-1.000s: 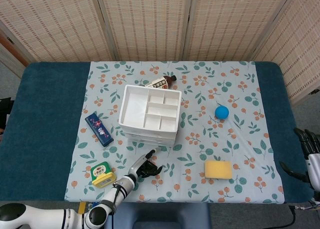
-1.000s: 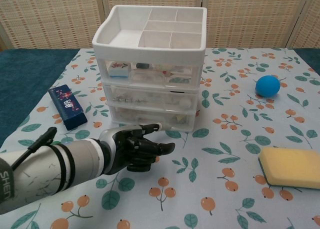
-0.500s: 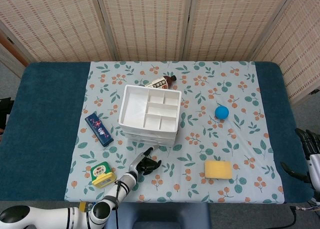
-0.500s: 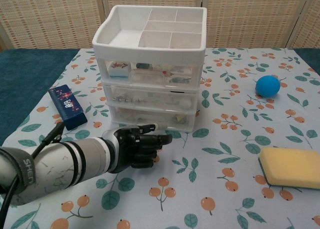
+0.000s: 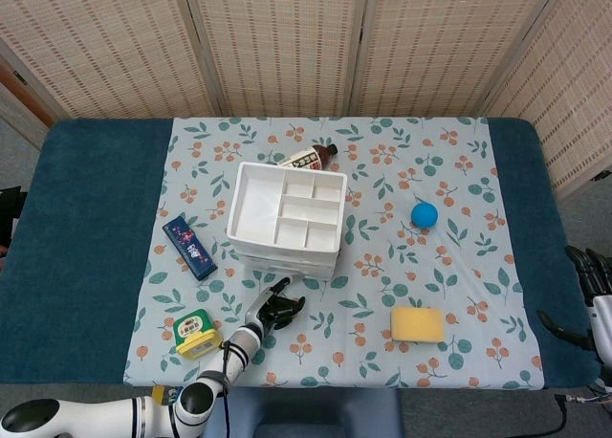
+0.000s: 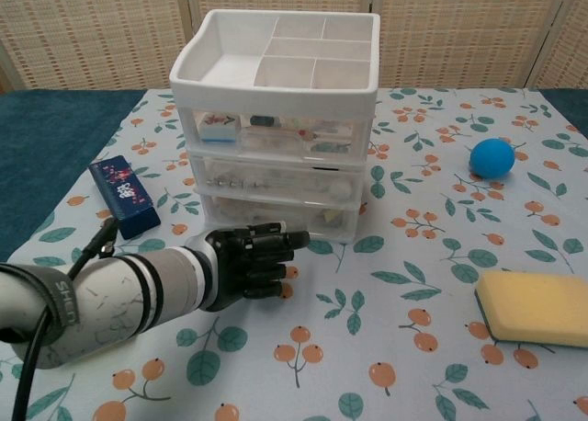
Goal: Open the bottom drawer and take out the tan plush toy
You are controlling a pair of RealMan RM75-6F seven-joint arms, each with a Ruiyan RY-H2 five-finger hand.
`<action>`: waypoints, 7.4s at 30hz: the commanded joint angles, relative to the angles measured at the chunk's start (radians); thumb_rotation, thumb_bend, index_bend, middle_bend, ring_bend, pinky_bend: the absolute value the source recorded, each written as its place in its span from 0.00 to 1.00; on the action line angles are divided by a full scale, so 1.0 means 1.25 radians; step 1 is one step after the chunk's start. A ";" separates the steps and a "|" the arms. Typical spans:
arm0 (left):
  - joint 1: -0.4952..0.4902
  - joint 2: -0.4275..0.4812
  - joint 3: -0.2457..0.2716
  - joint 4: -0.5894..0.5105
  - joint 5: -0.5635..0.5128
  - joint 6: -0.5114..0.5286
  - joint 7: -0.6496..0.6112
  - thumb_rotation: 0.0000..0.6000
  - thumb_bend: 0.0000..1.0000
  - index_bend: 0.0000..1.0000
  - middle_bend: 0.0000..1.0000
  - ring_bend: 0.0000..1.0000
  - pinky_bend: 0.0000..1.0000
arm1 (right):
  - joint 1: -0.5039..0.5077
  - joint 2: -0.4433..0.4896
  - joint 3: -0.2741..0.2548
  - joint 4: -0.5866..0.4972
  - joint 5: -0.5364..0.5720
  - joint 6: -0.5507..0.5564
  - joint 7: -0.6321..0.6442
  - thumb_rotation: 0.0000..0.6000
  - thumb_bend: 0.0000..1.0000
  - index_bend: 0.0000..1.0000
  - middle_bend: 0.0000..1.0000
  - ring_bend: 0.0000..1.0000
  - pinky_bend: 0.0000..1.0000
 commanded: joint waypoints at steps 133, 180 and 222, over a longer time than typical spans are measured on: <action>0.127 0.121 0.095 -0.260 0.024 0.169 0.149 1.00 0.46 0.03 1.00 1.00 1.00 | -0.013 -0.013 -0.003 0.021 -0.006 0.006 0.024 1.00 0.23 0.00 0.07 0.00 0.00; -0.019 0.152 0.190 -0.145 0.234 0.233 0.614 1.00 0.46 0.13 1.00 1.00 1.00 | -0.031 -0.019 -0.007 0.042 -0.003 0.027 0.052 1.00 0.23 0.00 0.07 0.00 0.00; -0.041 0.229 0.308 -0.284 0.239 0.307 0.808 1.00 0.46 0.30 1.00 1.00 1.00 | -0.027 -0.031 -0.006 0.072 -0.006 0.020 0.083 1.00 0.23 0.00 0.07 0.00 0.00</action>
